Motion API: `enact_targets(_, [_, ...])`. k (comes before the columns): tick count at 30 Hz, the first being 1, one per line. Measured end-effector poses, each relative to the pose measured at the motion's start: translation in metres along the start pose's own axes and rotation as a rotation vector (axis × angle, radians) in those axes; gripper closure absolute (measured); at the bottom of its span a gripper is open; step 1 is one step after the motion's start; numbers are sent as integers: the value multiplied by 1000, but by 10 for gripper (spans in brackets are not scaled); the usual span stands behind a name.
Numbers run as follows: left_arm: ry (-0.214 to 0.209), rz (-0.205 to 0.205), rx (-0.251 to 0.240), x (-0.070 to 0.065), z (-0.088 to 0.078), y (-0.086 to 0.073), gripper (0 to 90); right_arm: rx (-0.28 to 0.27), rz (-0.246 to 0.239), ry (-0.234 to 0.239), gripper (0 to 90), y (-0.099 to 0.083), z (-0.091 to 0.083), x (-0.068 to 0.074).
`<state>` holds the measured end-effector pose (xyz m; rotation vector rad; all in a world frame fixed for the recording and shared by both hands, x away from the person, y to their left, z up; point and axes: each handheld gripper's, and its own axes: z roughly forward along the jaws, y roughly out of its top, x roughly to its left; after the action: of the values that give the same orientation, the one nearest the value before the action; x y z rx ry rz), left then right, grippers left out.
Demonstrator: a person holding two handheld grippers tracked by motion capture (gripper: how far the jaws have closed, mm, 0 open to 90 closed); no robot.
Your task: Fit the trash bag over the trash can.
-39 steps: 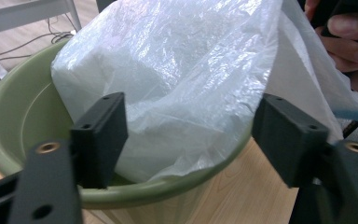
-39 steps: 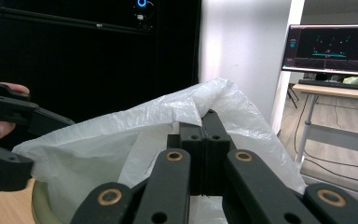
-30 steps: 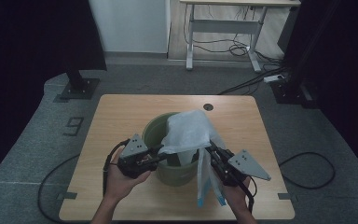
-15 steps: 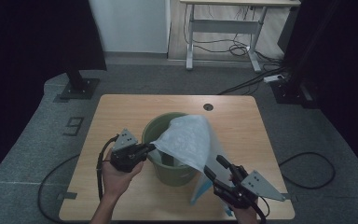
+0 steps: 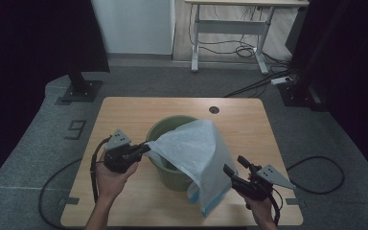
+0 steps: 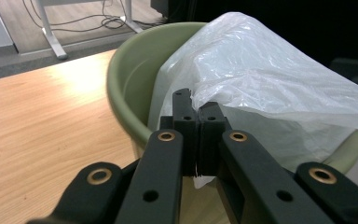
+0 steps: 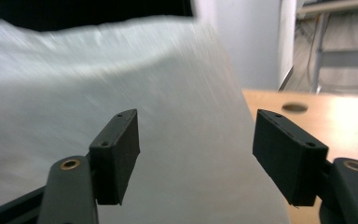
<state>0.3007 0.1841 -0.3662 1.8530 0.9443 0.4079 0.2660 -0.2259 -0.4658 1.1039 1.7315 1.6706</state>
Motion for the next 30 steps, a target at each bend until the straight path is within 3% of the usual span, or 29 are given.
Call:
enact_targets(5, [18, -44, -13, 18, -6, -1, 883, 41, 26, 19, 262, -16, 10, -11])
enact_targets(11, [43, -92, -33, 35, -14, -2, 881, 68, 23, 46, 218, -25, 10, -14])
enact_targets(20, [70, -143, -42, 57, -24, -9, 876, 109, 71, 67, 191, -38, 13, -23])
enact_targets(22, [69, -146, -41, 59, -24, -10, 875, 106, 69, 73, 252, -38, 14, -23])
enact_targets(23, [67, -149, -40, 59, -24, -11, 874, 104, 61, 73, 328, -38, 14, -22])
enact_targets(27, [38, -146, -50, 57, -22, -13, 873, 76, -10, 58, 726, -34, 9, -14])
enact_targets(30, [16, -131, -56, 51, -20, -10, 872, 38, -17, 41, 849, -26, 3, -12])
